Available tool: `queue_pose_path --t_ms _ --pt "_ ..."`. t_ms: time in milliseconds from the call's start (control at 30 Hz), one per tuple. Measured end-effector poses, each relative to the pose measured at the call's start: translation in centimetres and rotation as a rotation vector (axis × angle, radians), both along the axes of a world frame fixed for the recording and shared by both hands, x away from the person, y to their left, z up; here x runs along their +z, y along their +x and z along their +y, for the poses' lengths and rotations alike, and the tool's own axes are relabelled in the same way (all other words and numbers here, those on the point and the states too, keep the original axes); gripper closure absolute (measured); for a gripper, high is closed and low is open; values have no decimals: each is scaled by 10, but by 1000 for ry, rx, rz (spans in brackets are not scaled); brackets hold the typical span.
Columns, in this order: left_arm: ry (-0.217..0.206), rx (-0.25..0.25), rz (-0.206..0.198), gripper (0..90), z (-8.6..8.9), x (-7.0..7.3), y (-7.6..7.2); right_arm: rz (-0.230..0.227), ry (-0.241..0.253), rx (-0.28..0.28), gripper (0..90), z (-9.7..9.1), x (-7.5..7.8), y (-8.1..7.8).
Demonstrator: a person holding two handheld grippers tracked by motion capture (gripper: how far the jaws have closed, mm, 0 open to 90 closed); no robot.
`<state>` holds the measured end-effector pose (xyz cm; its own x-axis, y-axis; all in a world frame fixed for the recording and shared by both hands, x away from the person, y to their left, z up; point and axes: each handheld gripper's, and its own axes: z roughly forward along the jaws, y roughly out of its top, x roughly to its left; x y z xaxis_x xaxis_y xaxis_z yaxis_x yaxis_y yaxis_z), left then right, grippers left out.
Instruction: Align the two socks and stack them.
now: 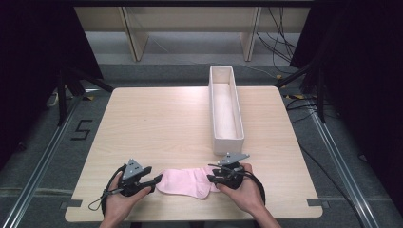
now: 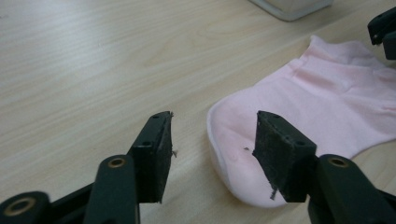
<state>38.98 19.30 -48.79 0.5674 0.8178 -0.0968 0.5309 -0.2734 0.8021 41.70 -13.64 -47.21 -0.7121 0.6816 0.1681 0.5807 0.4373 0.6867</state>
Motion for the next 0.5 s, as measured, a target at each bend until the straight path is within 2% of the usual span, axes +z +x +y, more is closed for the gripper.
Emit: queue_pose_path --t_ms 67,100,133,167,200,233,267,300,333,400,433,467,500 --pt "-6 7 16 482 0 -3 2 -5 -18 10 681 3 -1 2" --pt "5 10 20 510 0 -4 3 3 -27 22 690 6 -2 4" --pt "-7 3 37 531 -1 -6 5 -1 -42 21 694 7 -3 5" --pt "-7 3 37 547 -1 -6 5 -10 -36 21 696 9 -6 6" --pt "4 -11 50 566 0 -7 6 -5 -54 38 699 8 -6 7" --pt "9 -28 69 580 -1 -9 8 23 -51 27 700 10 -6 6" --pt "9 -28 69 598 -1 -9 8 23 -51 27 700 10 -6 6" --pt "19 -40 74 612 -2 -10 8 1 -62 35 701 11 -8 7" --pt "19 -34 69 622 -3 -11 8 8 -43 35 701 13 -10 6" --pt "14 -37 74 634 -3 -12 8 6 -58 43 699 13 -9 6" --pt "21 -37 73 649 -3 -13 8 19 -57 43 696 14 -9 6" --pt "26 -35 69 661 -3 -14 8 -10 -55 51 697 15 -11 7" --pt "26 -37 74 669 -3 -14 8 -6 -73 56 701 15 -10 7"
